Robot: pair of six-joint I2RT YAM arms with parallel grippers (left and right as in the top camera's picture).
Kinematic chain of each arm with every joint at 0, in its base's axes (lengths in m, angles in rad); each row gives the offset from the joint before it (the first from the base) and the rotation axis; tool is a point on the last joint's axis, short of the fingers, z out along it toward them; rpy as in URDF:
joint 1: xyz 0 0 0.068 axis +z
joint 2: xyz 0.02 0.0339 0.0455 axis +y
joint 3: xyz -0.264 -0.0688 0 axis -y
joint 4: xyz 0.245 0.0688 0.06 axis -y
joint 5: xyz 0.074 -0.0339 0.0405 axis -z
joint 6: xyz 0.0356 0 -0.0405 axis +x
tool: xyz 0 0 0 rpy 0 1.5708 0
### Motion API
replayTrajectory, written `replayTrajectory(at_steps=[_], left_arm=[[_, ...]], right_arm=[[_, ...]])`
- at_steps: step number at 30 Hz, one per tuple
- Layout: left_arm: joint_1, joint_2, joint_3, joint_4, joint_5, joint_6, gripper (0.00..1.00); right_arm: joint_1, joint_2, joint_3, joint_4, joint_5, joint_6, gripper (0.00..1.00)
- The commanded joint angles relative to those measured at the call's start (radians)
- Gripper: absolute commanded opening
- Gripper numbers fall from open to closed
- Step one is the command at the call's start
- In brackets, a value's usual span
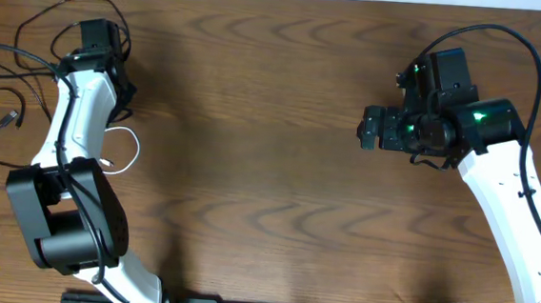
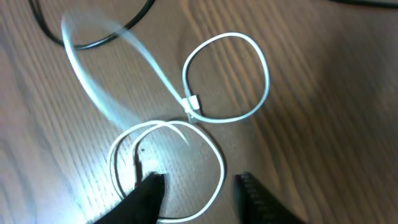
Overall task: Untangle cables
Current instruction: 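Lower the white cable beside the black cables and open the left gripper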
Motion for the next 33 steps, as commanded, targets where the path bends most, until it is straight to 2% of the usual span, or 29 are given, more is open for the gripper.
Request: replayTrajectory(at_steps=[1, 3, 4, 10, 18, 22, 33], left_arm=[[0.006, 0.023, -0.012, -0.021, -0.02, 0.01, 0.47], [0.006, 0.023, -0.018, -0.034, -0.02, 0.01, 0.53], [0.006, 0.023, -0.019, -0.047, -0.02, 0.01, 0.6], [0.006, 0.018, -0.019, -0.059, -0.01, 0.037, 0.63], [0.036, -0.061, -0.017, 0.043, -0.009, 0.035, 0.72], [0.059, -0.163, -0.017, 0.098, -0.009, 0.035, 0.93], [0.071, -0.312, -0.017, 0.174, -0.013, 0.035, 0.95]], right_arm=[[-0.002, -0.011, -0.008, 0.002, -0.007, 0.011, 0.99], [-0.002, -0.011, -0.008, 0.002, -0.007, 0.011, 0.99], [-0.002, -0.011, -0.008, 0.002, -0.008, 0.011, 0.99], [-0.002, -0.011, -0.008, 0.002, -0.026, 0.011, 0.99], [-0.002, -0.011, -0.008, -0.013, -0.029, 0.011, 0.99], [-0.002, -0.011, -0.008, -0.013, -0.065, 0.011, 0.99], [-0.002, -0.011, -0.008, -0.013, -0.078, 0.011, 0.99]])
